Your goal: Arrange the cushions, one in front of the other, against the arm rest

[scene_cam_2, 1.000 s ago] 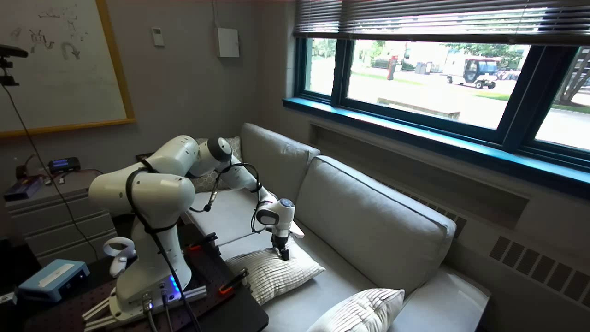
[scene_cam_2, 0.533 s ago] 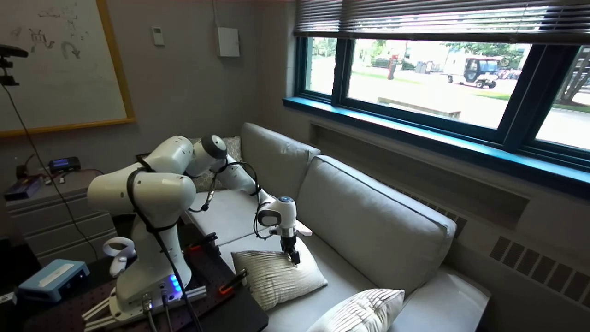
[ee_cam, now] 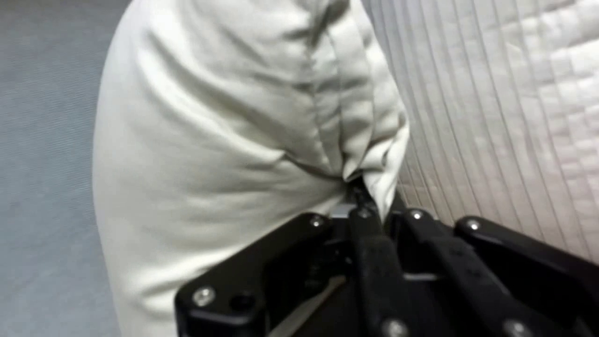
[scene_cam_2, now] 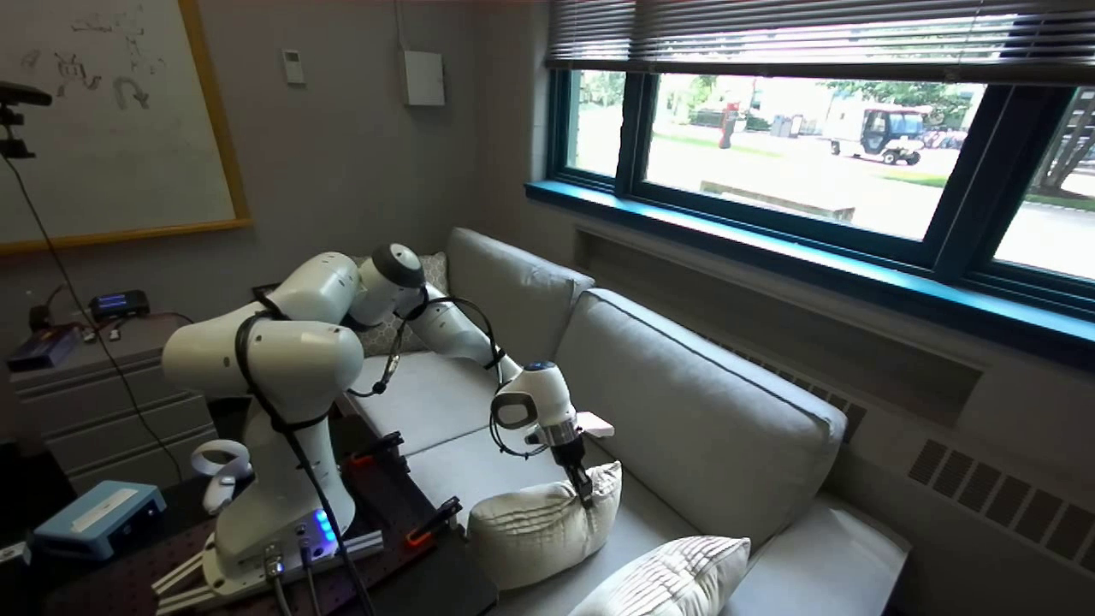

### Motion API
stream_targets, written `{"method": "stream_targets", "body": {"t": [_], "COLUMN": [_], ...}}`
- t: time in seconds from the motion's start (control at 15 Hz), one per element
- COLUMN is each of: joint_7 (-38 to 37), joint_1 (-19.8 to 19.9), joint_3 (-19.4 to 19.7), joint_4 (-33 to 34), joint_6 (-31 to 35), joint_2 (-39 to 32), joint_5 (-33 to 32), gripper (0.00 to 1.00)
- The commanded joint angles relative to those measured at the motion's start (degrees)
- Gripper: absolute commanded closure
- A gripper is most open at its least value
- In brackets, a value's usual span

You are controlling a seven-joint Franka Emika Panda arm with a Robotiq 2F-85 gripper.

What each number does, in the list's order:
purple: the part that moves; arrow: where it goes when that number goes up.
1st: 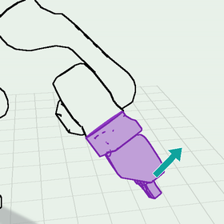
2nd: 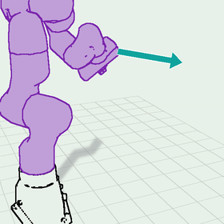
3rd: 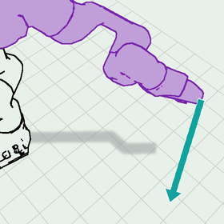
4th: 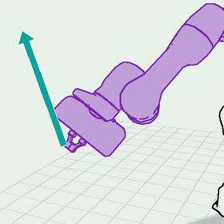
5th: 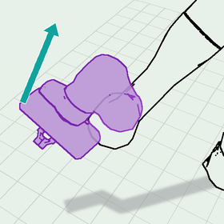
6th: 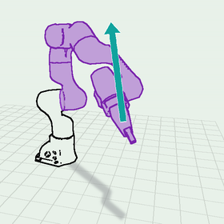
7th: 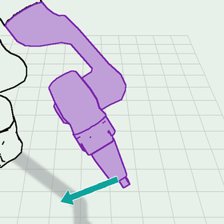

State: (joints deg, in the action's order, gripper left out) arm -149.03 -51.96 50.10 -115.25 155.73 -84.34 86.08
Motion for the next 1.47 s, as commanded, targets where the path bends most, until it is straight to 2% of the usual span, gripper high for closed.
{"method": "stream_targets", "body": {"t": [0.0, 0.07, 0.2, 0.27, 0.33, 0.4, 0.67, 0.73, 0.87, 1.0, 1.07, 1.13, 1.2, 1.27, 1.33, 1.4], "joint_7": [0.0, 0.0, -0.1, -0.1, 0.1, 0.5, 2.9, 0.1, 1.5, 2.3, 3.0, 2.6, 3.0, 4.6, 4.4, 5.9], "joint_1": [3.6, 8.7, 13.7, 10.7, 19.8, 21.6, 31.4, 26.3, 26.9, 25.2, 24.1, 20.6, 19.5, 21.7, 18.7, 19.7], "joint_3": [-2.6, -6.3, -9.7, -7.4, -13.3, -14.4, -23.1, -20.4, -21.8, -21.8, -21.7, -19.2, -18.8, -21.2, -19.0, -20.1], "joint_4": [-4.7, -5.7, -6.8, -6.1, -5.9, -5.7, -0.9, -0.6, 1.1, 2.2, 3.1, 3.6, 4.6, 6.3, 7.2, 8.9], "joint_6": [8.8, 15.6, 23.4, 19.6, 29.3, 31.3, 43.6, 40.1, 42.1, 43.8, 44.6, 42.1, 42.1, 44.9, 42.2, 42.2], "joint_2": [0.0, 3.7, 4.1, -2.0, 4.2, 4.6, 10.0, 7.7, 10.1, 11.4, 12.0, 11.3, 11.8, 13.8, 12.7, 13.6], "joint_5": [3.7, 1.5, 2.3, 8.7, 4.8, 5.9, 5.1, 7.1, 7.5, 7.8, 7.6, 7.9, 7.3, 5.3, 5.4, 4.0], "gripper": [0.96, 0.96, 0.96, 0.96, 0.96, 0.96, 0.97, 0.97, 0.96, 0.97, 0.97, 0.97, 0.97, 0.97, 0.97, 0.97]}}
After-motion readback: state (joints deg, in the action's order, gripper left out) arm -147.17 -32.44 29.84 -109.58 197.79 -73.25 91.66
